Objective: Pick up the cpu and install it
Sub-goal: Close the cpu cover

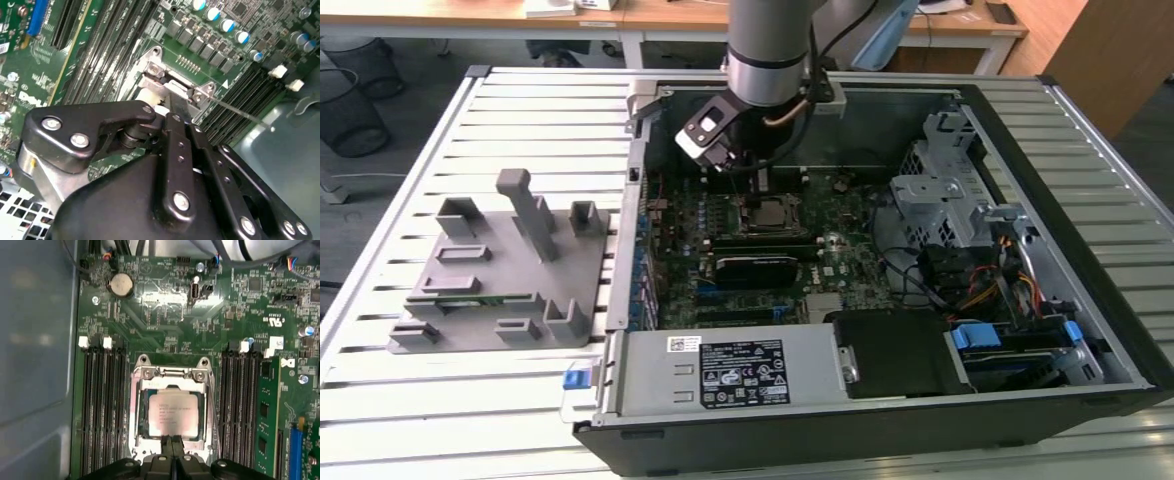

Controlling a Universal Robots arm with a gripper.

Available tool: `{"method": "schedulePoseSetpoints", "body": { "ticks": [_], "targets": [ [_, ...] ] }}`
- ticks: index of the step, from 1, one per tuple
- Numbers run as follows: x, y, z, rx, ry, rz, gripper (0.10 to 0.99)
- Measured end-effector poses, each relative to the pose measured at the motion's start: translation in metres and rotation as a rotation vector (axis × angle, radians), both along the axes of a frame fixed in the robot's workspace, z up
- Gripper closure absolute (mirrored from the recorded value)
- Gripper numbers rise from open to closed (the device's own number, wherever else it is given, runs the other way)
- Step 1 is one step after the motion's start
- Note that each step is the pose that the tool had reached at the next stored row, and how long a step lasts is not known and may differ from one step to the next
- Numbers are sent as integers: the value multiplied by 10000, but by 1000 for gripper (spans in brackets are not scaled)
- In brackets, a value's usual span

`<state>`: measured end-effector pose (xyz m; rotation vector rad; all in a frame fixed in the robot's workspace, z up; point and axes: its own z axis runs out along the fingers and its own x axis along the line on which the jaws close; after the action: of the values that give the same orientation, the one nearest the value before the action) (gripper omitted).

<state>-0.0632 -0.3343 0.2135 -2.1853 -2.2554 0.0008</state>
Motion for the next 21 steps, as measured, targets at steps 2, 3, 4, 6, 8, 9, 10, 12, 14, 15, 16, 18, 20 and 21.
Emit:
{"method": "schedulePoseSetpoints", "body": {
  "ticks": [2,3,4,6,8,9,10,12,14,15,16,18,20,21],
  "targets": [
    [-4,0,-36,-1,1,1,980],
    [-4,0,-54,0,0,2,980],
    [-4,0,-70,1,0,2,980],
    [-5,0,-94,-1,1,0,980],
    [-5,0,-109,-1,1,1,980],
    [-5,0,-117,0,0,1,980],
    [-5,0,-122,-1,1,0,980],
    [-5,0,-128,-2,1,0,980],
    [16,0,-135,-1,1,0,980],
    [27,0,-136,-2,2,0,980],
    [38,-1,-138,-2,2,0,980],
    [69,0,-142,0,-1,0,980],
    [102,0,-142,-3,2,-1,980],
    [112,0,-142,-3,2,0,980]
  ]
}}
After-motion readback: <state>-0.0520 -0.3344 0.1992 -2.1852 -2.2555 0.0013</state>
